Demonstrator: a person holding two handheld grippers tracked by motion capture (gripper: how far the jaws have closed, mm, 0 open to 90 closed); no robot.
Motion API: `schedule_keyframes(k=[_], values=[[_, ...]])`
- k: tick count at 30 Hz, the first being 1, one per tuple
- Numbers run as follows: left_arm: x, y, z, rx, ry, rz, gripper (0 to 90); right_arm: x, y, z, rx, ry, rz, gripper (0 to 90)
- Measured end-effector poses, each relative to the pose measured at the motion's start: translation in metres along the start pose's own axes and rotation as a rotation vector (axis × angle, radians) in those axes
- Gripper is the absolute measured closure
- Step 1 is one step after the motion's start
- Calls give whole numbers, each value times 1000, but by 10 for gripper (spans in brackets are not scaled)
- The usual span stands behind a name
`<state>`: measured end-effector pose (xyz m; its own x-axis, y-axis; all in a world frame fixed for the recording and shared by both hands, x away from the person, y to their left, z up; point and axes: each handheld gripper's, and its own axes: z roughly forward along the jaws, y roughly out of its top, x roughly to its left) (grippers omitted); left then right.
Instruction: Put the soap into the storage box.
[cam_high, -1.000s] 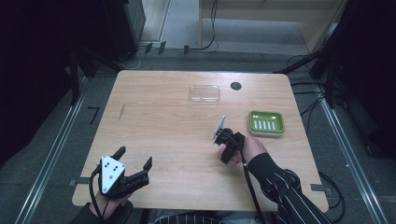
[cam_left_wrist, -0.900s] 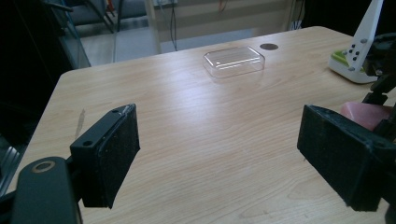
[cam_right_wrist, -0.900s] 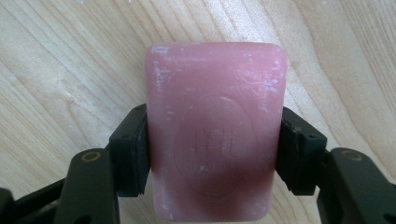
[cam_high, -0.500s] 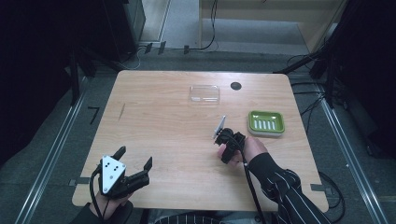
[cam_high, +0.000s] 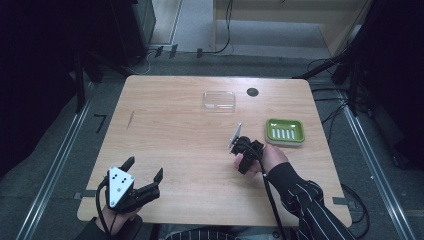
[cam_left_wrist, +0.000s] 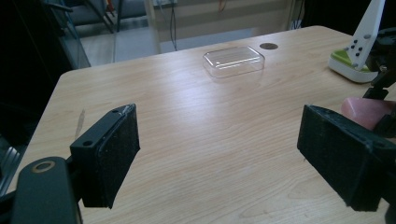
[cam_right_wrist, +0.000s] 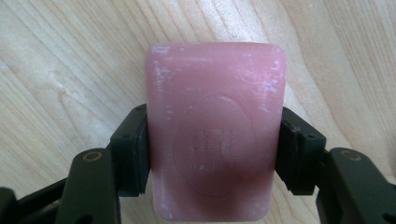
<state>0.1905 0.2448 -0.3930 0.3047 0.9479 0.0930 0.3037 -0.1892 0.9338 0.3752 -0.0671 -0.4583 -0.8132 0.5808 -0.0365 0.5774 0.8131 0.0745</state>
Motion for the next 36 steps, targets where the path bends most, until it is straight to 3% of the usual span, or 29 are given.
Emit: schedule_keyframes(k=[10,36], values=[[0,0,0,0,2,-4,134,-6,-4,-9,0,-22,-22,388],[0,0,0,1,2,-3,134,-26,-19,-20,20,-37,-24,388]])
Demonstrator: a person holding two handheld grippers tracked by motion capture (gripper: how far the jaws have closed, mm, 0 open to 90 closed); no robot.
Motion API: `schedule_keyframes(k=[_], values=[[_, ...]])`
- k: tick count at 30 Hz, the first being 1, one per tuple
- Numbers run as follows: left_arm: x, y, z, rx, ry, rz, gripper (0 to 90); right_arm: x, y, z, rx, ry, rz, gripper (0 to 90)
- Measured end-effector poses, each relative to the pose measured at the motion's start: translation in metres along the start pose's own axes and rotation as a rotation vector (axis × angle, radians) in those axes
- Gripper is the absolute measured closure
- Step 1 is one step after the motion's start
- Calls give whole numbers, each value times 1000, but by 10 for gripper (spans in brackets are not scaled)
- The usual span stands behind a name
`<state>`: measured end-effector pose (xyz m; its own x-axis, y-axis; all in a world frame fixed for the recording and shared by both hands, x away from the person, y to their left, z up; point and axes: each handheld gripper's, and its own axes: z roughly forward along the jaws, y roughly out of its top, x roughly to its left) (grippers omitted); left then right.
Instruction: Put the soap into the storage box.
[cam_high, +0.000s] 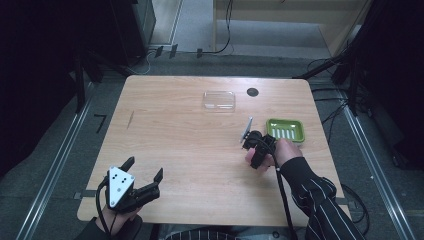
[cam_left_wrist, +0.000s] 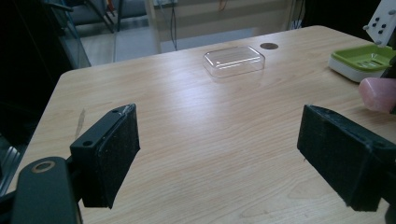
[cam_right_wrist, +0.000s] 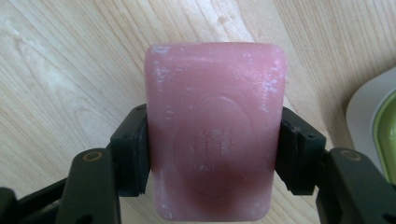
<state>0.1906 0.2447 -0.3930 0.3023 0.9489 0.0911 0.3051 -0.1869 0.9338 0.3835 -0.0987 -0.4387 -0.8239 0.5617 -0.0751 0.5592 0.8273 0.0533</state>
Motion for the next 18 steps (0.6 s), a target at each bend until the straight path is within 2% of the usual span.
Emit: schedule_keyframes(k=[18], values=[[0,0,0,2,0,0,134,-17,-12,-8,7,-22,-1,388]])
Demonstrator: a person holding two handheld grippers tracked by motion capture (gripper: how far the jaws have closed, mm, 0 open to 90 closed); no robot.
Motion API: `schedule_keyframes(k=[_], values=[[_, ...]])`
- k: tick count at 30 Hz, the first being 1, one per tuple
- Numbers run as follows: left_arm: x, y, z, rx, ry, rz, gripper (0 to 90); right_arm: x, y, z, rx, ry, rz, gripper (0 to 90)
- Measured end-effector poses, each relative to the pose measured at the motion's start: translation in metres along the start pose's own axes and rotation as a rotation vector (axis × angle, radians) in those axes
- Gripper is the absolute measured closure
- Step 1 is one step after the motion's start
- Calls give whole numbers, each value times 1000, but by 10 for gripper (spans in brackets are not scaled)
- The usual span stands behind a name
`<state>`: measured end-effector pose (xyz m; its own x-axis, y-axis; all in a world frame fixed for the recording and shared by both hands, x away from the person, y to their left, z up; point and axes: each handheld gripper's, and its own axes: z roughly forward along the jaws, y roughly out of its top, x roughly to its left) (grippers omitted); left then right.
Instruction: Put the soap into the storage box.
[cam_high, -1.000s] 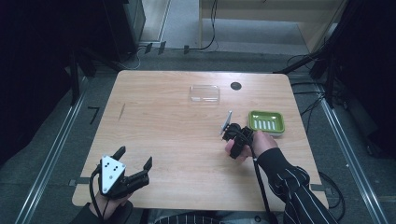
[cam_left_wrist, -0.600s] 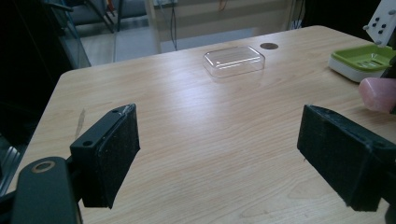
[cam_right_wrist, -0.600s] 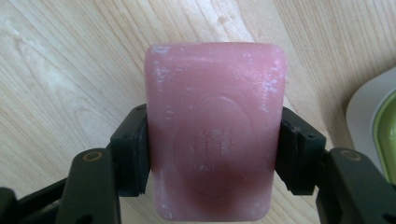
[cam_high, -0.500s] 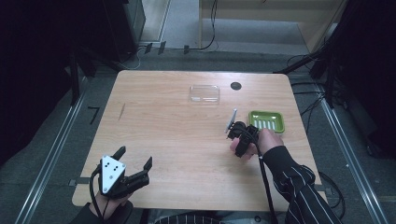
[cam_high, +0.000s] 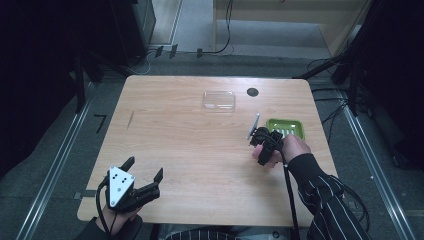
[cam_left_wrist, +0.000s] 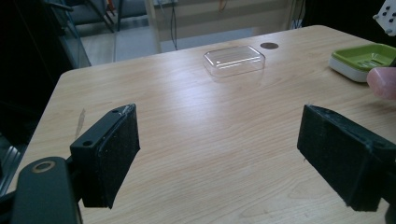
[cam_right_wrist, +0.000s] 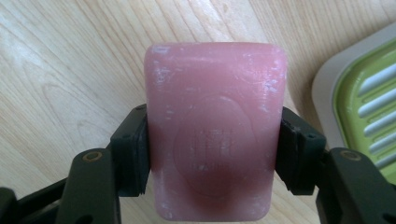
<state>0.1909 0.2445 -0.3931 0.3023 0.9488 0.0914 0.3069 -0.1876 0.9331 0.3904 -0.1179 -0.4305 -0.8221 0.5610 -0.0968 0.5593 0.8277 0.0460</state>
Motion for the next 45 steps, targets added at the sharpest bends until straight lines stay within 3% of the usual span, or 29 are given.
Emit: schedule_keyframes(k=[27,34,45], values=[[0,0,0,-2,0,-1,134,-21,-17,-13,0,-20,-10,389],[0,0,-1,-2,-1,2,134,-27,-21,-18,-4,-24,-32,388],[-1,0,-1,-2,-1,3,134,-40,-26,-28,-21,-31,-18,388]])
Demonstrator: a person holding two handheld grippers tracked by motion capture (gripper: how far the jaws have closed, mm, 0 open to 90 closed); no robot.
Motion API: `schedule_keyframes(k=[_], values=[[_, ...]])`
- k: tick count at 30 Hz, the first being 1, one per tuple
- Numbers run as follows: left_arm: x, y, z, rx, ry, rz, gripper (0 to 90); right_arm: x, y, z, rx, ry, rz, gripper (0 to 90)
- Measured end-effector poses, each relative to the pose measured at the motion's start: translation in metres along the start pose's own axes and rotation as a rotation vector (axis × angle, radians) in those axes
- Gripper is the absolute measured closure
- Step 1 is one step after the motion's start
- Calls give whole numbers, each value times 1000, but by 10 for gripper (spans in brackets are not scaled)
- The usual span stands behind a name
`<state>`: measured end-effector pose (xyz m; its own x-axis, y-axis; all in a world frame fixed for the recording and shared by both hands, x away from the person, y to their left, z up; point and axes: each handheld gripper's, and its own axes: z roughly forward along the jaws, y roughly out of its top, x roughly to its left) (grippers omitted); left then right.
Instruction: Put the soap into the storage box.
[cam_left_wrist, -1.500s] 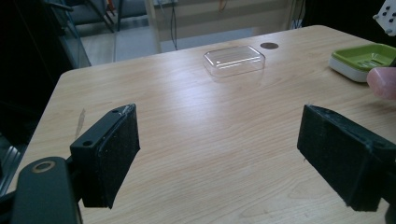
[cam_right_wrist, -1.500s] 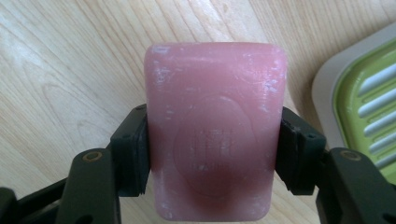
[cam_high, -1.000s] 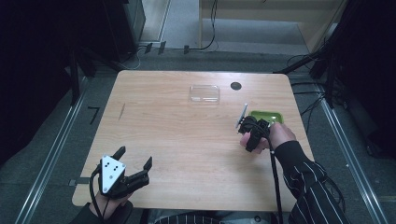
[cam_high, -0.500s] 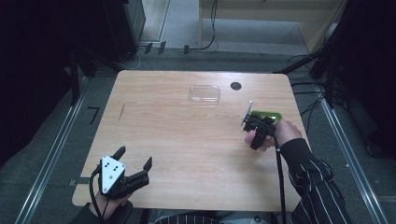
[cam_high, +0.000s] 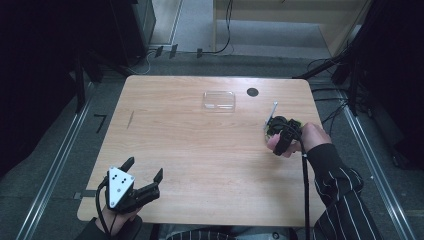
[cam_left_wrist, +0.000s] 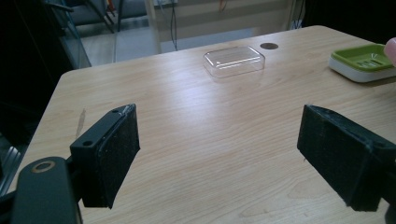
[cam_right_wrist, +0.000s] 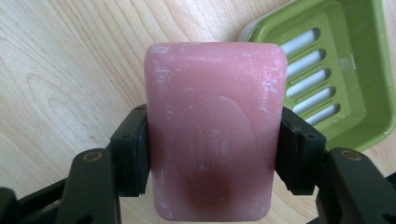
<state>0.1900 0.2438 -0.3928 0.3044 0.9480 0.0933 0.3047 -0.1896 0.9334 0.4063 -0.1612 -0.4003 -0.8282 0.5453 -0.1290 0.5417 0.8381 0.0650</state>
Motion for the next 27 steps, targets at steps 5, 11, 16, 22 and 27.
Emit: schedule_keyframes(k=[5,11,16,22,27], values=[[0,0,0,2,2,0,134,-6,-1,-1,6,-3,-13,388],[2,-1,-1,-1,5,-9,134,-13,-1,-2,-5,-6,-29,388],[2,-1,-1,1,4,-6,134,-18,-1,-5,-11,-16,-31,389],[2,-1,-2,1,8,-4,134,-23,-2,-5,-16,-19,-40,388],[3,-2,-3,-1,9,-10,134,-30,-4,-4,-15,-26,-66,388]])
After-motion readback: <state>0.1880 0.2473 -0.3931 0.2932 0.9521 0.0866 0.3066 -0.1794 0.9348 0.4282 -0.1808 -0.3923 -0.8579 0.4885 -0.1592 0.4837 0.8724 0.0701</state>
